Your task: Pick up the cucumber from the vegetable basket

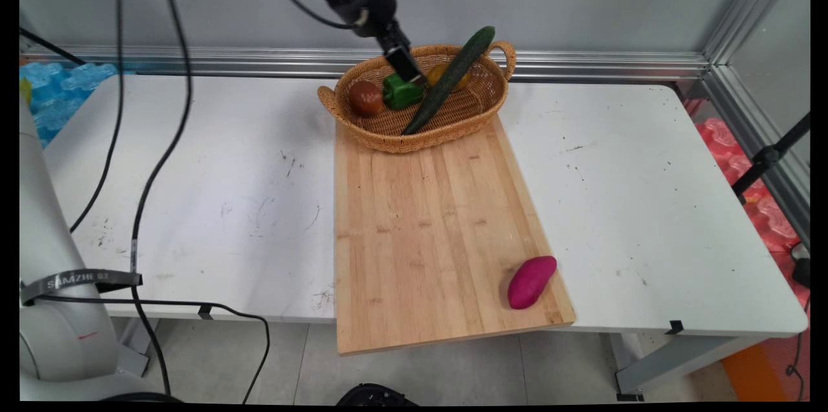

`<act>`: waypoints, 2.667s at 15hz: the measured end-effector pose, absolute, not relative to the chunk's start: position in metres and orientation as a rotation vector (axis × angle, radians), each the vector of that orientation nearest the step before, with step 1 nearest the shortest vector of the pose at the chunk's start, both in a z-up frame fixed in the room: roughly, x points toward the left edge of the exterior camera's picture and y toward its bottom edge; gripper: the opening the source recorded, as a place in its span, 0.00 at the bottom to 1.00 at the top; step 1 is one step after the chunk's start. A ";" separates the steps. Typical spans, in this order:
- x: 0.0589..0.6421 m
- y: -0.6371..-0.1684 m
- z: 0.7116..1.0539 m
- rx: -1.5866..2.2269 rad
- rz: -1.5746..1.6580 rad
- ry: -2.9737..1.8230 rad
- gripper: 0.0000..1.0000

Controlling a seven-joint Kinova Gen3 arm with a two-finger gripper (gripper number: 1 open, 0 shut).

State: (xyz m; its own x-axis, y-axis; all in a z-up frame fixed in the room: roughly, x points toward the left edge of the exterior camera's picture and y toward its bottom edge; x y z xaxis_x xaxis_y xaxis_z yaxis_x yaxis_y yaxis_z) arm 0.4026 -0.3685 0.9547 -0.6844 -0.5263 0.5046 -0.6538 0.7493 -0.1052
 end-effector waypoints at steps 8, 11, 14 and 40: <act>0.447 -0.319 0.971 0.939 0.387 -2.485 1.00; 0.465 -0.308 0.975 0.996 0.401 -2.443 1.00; 0.474 -0.306 0.976 1.050 0.412 -2.392 1.00; 0.391 -0.480 0.853 1.387 0.444 -2.156 1.00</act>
